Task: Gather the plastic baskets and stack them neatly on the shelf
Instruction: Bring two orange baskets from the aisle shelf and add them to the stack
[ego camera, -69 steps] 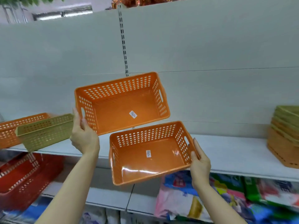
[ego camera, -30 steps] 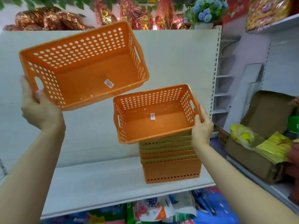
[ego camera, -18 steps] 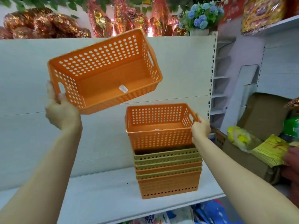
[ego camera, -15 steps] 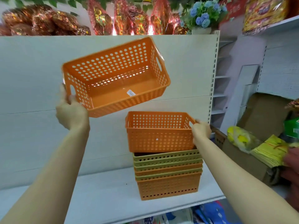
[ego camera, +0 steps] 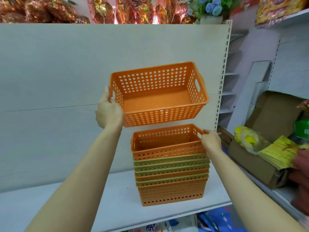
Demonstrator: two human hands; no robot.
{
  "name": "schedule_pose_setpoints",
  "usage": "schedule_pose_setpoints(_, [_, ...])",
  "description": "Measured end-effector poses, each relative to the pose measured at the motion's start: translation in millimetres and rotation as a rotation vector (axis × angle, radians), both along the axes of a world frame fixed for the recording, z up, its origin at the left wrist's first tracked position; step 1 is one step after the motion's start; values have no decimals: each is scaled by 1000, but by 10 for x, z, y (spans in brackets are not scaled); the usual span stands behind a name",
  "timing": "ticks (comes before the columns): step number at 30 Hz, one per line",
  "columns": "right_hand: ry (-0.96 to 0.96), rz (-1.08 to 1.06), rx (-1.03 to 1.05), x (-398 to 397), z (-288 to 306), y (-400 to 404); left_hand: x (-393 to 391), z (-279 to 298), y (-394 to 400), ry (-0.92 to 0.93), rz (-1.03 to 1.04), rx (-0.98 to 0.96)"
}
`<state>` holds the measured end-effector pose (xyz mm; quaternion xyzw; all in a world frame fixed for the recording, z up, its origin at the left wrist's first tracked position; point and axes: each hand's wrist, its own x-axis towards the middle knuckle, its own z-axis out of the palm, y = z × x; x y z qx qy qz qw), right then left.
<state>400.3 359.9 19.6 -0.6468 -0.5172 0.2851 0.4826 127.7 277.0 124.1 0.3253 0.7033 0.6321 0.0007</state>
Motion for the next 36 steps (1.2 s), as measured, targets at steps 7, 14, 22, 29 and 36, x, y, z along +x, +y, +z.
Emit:
schedule_pose_setpoints(7, [645, 302, 324, 127, 220, -158, 221, -365, 120, 26, -97, -264])
schedule_pose_setpoints(14, [526, 439, 280, 185, -7, -67, 196, -863, -111, 20, -325, -244])
schedule_pose_setpoints(22, [388, 262, 278, 149, -194, -22, 312, -1242, -178, -176, -582, -99])
schedule_pose_setpoints(29, [242, 156, 191, 144, -376, -23, 399, -1399, -211, -202, -549, -62])
schedule_pose_setpoints(36, [-224, -23, 294, 107, -424, -253, 272, -1427, -388, 123, -474, -332])
